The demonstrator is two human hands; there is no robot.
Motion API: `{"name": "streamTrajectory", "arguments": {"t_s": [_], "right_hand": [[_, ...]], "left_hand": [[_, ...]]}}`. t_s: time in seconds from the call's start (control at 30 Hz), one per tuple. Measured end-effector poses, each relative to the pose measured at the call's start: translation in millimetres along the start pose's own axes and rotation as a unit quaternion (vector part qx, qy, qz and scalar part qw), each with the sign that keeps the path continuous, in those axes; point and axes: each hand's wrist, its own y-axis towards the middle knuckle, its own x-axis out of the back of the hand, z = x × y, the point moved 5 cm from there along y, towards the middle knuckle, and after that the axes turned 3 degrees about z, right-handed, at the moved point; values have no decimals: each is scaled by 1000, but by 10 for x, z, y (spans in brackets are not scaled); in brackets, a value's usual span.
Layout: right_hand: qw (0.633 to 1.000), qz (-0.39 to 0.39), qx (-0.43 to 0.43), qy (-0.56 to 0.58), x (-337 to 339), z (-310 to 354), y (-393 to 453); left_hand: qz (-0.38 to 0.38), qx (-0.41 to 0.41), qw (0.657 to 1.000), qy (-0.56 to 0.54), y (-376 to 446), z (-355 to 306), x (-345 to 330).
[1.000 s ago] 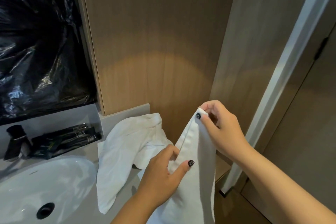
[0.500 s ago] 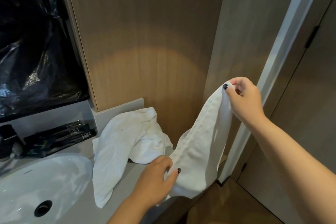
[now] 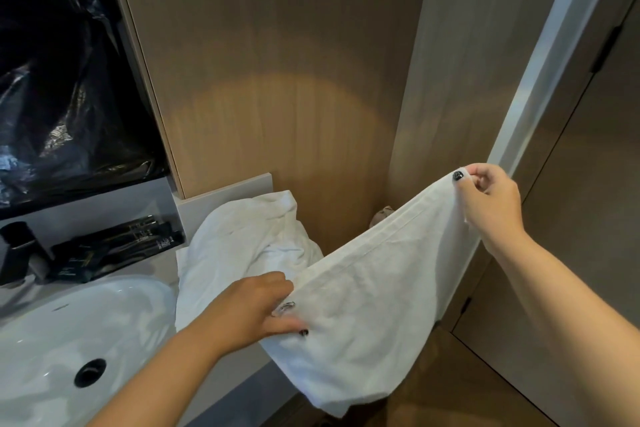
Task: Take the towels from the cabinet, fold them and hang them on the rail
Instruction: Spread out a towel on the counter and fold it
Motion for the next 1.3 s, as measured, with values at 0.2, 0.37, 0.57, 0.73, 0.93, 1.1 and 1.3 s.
{"name": "streamTrajectory", "arguments": {"t_s": [0.2, 0.37, 0.57, 0.73, 0.93, 1.1, 1.3], "right_hand": [[999, -14, -32, 16, 57, -132, 63], [999, 37, -34, -5, 40, -267, 13], [997, 53, -43, 36, -64, -370, -7], [992, 104, -61, 46, -306, -530, -89], [969, 245, 1, -40, -600, -670, -244], [924, 364, 45, -107, -1127, -572, -322], [946, 320, -61, 6, -1897, -480, -189]], "left_hand": [[-193, 77, 956, -205, -20, 218, 366], [-259, 164, 904, -297, -121, 315, 369], [-347, 252, 828, -361, -254, 234, 338], [-379, 262, 843, -277, -477, 187, 453], [-267, 244, 924, -123, -896, 341, 637], [-251, 370, 894, -48, -1091, 699, 728], [-285, 444, 846, -73, -1025, 1255, 727]]}}
